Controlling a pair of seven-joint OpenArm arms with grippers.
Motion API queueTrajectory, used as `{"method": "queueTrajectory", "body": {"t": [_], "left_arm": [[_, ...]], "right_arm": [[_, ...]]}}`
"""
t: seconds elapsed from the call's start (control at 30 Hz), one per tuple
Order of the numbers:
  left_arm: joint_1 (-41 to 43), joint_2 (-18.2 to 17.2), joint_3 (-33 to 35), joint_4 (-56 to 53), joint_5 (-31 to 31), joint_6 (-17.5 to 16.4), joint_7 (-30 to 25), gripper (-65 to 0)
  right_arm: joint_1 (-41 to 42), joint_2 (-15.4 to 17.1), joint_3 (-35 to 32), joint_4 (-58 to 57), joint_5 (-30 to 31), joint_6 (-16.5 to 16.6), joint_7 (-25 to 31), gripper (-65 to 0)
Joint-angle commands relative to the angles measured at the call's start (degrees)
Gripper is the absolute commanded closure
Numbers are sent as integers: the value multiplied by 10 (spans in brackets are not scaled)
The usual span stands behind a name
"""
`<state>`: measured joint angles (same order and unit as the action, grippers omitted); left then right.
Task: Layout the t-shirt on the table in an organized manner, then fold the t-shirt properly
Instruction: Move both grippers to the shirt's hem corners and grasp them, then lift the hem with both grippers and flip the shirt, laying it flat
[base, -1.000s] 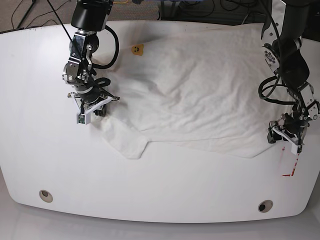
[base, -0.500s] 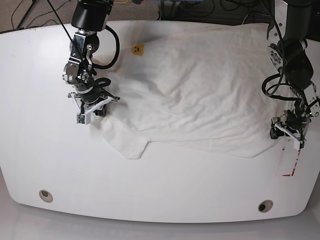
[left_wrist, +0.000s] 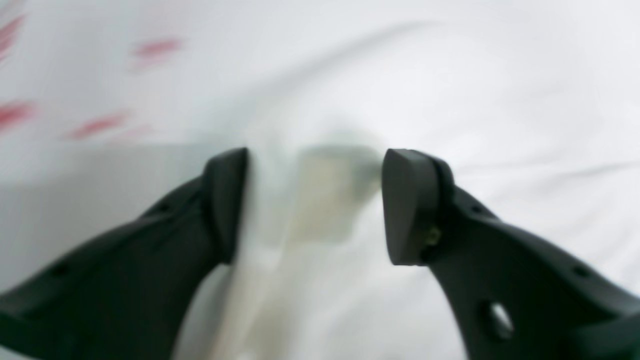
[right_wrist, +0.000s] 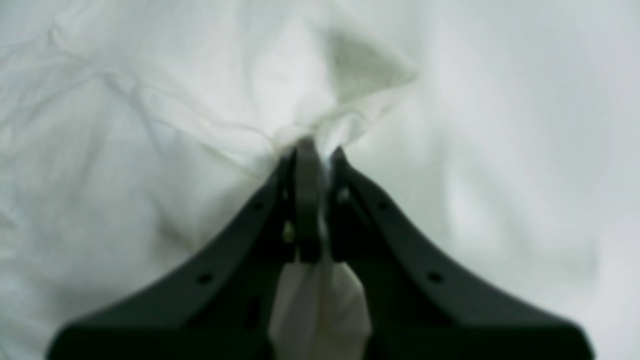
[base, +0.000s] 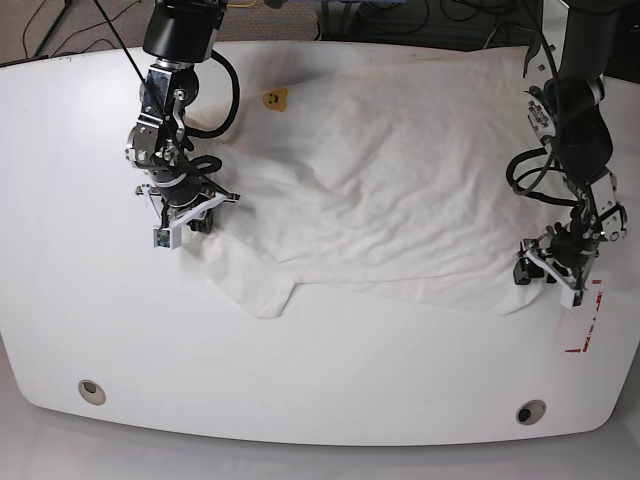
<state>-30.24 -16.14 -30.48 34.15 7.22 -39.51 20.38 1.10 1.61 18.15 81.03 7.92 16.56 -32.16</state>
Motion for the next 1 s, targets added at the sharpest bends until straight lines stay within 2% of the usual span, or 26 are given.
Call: {"method": "queueTrajectory", "body": {"t": [0.0, 0.07, 0.2, 0.3, 0.5, 0.63, 0.8, 0.97], "left_arm": [[-9, 5, 5, 4, 0, -5, 21, -237], [-9, 8, 5, 4, 0, -5, 21, -161], [-10, 10, 5, 4, 0, -5, 23, -56], [-10, 10, 5, 5, 0, -5, 23, 0], [-9, 10, 2, 8, -1, -5, 24, 0], [-7, 10, -20, 42, -1, -5, 52, 0], [22, 10, -76, 158, -1, -5, 128, 0], [49, 12, -82, 259, -1, -5, 200, 0]], "right_arm": [[6, 4, 0, 17, 2, 1, -3, 0], [5, 4, 0, 27, 2, 1, -3, 0], [3, 4, 0, 42, 2, 1, -5, 0], [3, 4, -1, 51, 2, 1, -6, 0], [1, 5, -1, 72, 2, 1, -6, 0], [-13, 5, -1, 106, 2, 1, -7, 0], [-37, 6, -2, 168, 2, 1, -7, 0], [-58, 8, -2, 218, 0, 10, -28, 0]]}}
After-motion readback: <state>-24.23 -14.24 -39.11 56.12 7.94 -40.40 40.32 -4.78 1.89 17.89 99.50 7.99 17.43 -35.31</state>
